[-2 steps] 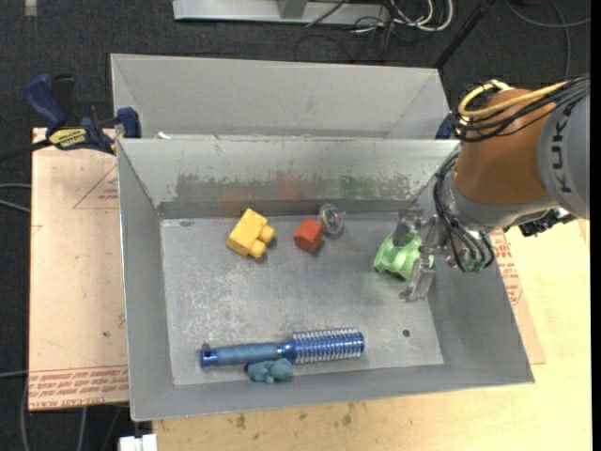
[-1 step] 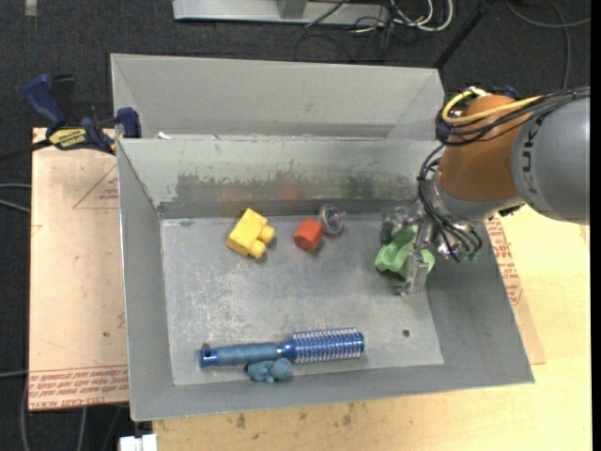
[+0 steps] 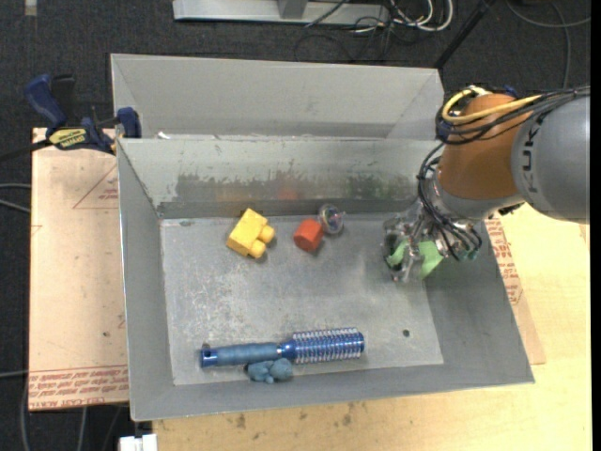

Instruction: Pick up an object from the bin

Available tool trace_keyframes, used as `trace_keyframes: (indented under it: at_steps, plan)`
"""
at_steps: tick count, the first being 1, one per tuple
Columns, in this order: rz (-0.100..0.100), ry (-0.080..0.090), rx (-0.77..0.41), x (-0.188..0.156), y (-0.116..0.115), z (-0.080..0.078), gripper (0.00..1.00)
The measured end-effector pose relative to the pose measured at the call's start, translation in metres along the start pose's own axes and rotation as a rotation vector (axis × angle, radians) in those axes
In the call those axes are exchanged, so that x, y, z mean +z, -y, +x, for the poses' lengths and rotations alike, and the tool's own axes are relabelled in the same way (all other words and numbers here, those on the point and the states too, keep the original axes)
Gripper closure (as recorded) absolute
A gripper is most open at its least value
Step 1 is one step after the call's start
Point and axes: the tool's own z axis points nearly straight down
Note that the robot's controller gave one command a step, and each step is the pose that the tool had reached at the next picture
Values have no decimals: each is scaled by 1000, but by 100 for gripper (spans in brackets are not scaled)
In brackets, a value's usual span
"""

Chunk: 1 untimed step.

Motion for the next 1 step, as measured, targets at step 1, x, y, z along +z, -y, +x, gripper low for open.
trace_keyframes:
  at_steps: [1]
  plan:
    - [4,9,12,-153,-4,-4,100]
